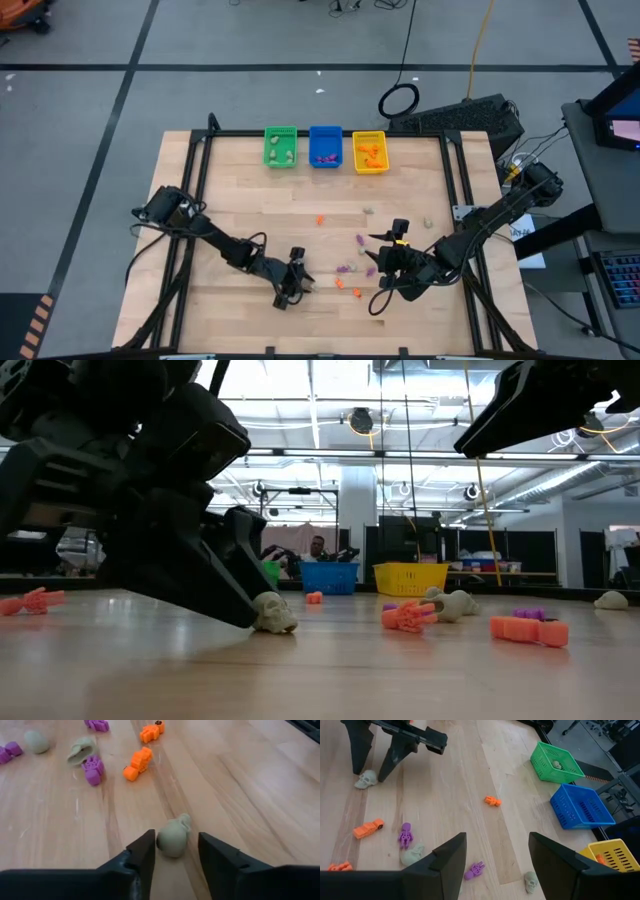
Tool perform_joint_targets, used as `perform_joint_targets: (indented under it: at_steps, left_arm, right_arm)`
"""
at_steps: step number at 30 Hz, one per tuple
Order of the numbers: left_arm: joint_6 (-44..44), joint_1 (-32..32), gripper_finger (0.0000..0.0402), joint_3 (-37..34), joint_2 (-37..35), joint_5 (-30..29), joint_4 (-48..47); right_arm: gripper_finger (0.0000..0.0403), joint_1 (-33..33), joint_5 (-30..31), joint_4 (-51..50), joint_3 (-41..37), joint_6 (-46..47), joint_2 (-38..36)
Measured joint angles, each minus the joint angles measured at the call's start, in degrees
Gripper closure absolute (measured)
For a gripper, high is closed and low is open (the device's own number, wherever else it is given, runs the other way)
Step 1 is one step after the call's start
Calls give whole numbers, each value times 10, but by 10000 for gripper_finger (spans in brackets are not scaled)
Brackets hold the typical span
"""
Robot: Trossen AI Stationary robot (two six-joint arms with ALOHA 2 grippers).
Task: Sort Halloween decoration
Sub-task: Put the gray skull toy into the green bin
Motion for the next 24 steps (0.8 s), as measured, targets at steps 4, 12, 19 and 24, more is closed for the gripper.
perform_joint_targets:
  at_steps: [4,12,19,24]
  left_arm:
    - [0,0,282,0,0,0,0]
    - [0,0,336,0,0,0,1]
    - [0,0,350,0,0,0,2]
    - [0,0,350,0,0,0,1]
  right_arm:
    - [202,0,0,0,0,0,0]
    - [202,0,0,0,0,0,0]
    - [202,0,0,0,0,0,0]
    - [202,0,0,0,0,0,0]
